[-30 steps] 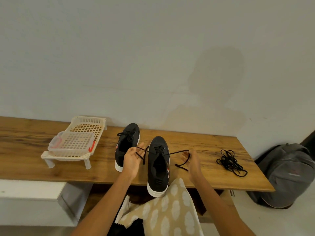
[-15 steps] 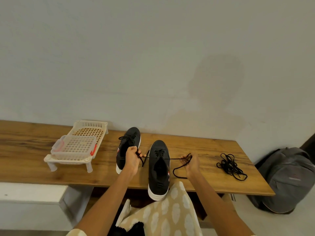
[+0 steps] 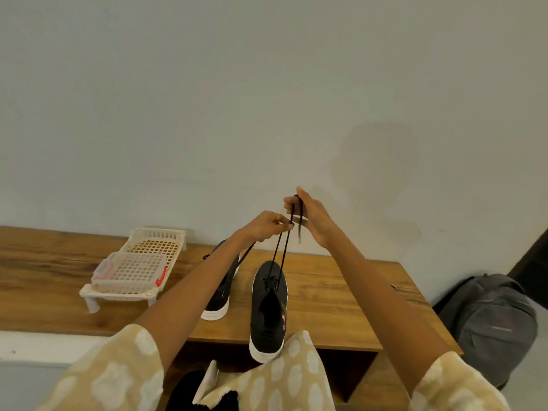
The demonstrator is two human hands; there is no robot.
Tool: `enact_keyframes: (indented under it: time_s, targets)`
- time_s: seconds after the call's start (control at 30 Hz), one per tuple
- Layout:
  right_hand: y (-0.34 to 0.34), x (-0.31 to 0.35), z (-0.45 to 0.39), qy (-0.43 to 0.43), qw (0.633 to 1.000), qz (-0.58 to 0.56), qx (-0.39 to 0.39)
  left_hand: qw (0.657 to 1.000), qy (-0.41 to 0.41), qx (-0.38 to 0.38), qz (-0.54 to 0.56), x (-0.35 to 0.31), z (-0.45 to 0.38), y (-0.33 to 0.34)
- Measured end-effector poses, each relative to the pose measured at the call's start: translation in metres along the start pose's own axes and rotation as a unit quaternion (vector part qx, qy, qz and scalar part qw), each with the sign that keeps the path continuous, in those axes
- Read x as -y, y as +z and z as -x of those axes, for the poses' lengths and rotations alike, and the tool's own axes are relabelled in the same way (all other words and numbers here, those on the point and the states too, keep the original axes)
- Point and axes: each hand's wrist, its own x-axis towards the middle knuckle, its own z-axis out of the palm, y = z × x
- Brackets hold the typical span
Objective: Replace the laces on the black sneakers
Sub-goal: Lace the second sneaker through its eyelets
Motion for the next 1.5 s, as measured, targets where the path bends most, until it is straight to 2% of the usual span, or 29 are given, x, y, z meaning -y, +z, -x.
enact_keyframes:
  time_s: [0.1, 0.23, 0.3, 0.4, 0.53, 0.6, 0.67, 0.77, 0.83, 0.9, 0.93, 0.97, 1.07, 1.1, 1.17, 1.23, 1.3, 1.43, 1.5]
  targets:
    - [0.002, 0.010, -0.005, -0.016, 0.993, -0.117, 0.008, 0.998, 0.000, -0.044, 0.036, -0.002, -0.005, -0.001]
    - [-0.010, 0.006, -0.016, -0.045, 0.979, -0.156, -0.121, 0.992, -0.040, -0.048, 0.113, 0.004, -0.003, 0.000]
    - [-0.018, 0.000, -0.019, -0.026, 0.975, -0.168, -0.143, 0.986, -0.059, -0.047, 0.145, 0.007, -0.002, 0.001]
    - [-0.015, -0.016, -0.019, 0.016, 0.976, -0.179, -0.126, 0.983, -0.087, -0.055, 0.154, 0.013, -0.005, -0.001]
    - [-0.002, -0.032, -0.015, 0.021, 0.984, -0.147, -0.100, 0.993, -0.107, 0.009, 0.048, 0.021, -0.005, 0.010]
    - [0.004, -0.030, -0.015, 0.013, 0.989, -0.140, -0.052, 0.994, -0.095, 0.014, 0.041, 0.022, -0.007, 0.018]
    - [0.013, -0.024, -0.016, 0.014, 0.991, -0.132, 0.002, 0.994, -0.072, -0.020, 0.083, 0.021, -0.009, 0.022]
    - [0.021, -0.018, -0.020, 0.013, 0.995, -0.091, 0.026, 0.984, -0.046, -0.085, 0.149, 0.023, -0.014, 0.025]
    - [0.020, -0.021, -0.025, -0.010, 0.999, -0.051, -0.015, 0.975, -0.043, -0.111, 0.185, 0.027, -0.013, 0.025]
    - [0.013, -0.030, -0.026, -0.030, 0.995, 0.054, -0.081, 0.967, -0.049, -0.120, 0.220, 0.034, -0.012, 0.021]
    - [0.009, -0.041, -0.026, -0.029, 0.989, 0.113, -0.089, 0.962, -0.046, -0.121, 0.241, 0.037, -0.011, 0.019]
    - [0.006, -0.052, -0.022, -0.015, 0.985, 0.161, -0.065, 0.955, -0.043, -0.121, 0.267, 0.041, -0.012, 0.016]
    - [0.006, -0.092, -0.007, 0.066, 0.956, 0.272, 0.093, 0.932, -0.042, -0.125, 0.338, 0.046, -0.013, 0.011]
    - [0.008, -0.103, -0.002, 0.071, 0.948, 0.288, 0.114, 0.926, -0.047, -0.131, 0.350, 0.048, -0.014, 0.009]
    - [0.009, -0.113, 0.005, 0.053, 0.960, 0.257, 0.093, 0.922, -0.060, -0.149, 0.353, 0.052, -0.016, 0.006]
    - [0.008, -0.111, 0.008, 0.054, 0.982, 0.172, 0.047, 0.919, -0.071, -0.169, 0.350, 0.052, -0.015, 0.001]
    - [0.005, -0.102, 0.005, 0.052, 0.990, 0.134, -0.005, 0.915, -0.080, -0.171, 0.357, 0.050, -0.017, -0.006]
    - [0.011, -0.080, -0.008, 0.067, 0.990, 0.075, -0.096, 0.937, -0.109, -0.099, 0.317, 0.044, -0.019, -0.021]
    - [0.015, -0.066, -0.014, 0.095, 0.987, 0.102, -0.086, 0.954, -0.116, -0.070, 0.267, 0.036, -0.018, -0.029]
